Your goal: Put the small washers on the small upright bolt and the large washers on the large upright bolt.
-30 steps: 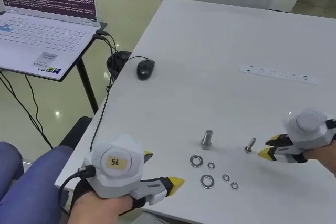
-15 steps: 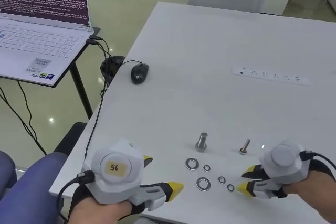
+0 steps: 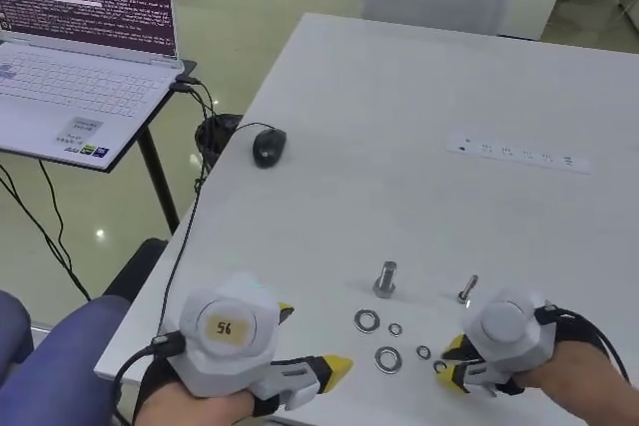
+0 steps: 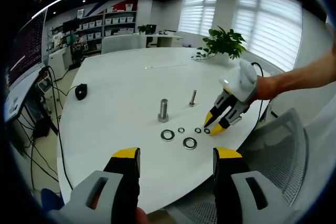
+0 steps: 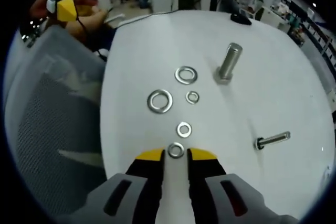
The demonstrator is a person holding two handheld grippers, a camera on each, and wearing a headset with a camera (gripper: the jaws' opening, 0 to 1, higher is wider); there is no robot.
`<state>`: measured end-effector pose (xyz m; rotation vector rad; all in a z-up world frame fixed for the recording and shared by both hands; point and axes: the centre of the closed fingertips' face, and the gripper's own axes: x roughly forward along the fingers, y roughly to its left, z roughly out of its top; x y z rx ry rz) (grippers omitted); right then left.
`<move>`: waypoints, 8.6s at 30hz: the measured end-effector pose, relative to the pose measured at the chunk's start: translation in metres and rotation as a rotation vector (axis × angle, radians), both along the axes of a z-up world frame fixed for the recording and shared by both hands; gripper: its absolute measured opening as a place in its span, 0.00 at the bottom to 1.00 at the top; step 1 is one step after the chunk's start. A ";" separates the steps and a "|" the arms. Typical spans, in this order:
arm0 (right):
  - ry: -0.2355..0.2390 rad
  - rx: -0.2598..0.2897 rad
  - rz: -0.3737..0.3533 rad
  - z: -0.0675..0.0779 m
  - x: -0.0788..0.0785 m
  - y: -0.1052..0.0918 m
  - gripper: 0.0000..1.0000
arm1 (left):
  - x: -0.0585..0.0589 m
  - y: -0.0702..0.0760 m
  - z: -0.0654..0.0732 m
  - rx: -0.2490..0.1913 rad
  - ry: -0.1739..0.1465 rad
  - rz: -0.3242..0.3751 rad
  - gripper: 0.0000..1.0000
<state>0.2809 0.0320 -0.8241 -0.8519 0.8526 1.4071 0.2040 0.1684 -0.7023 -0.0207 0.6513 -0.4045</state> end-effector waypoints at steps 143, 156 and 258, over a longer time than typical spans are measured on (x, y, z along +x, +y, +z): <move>-0.014 -0.028 0.095 -0.001 0.012 0.027 0.16 | 0.002 0.002 0.002 0.002 -0.001 0.000 0.55; -0.024 -0.025 0.106 0.000 0.009 0.028 0.14 | 0.003 0.001 0.002 0.005 -0.002 -0.004 0.55; -0.008 0.000 -0.136 0.006 0.051 -0.008 0.15 | 0.007 -0.003 0.002 -0.001 -0.003 -0.015 0.54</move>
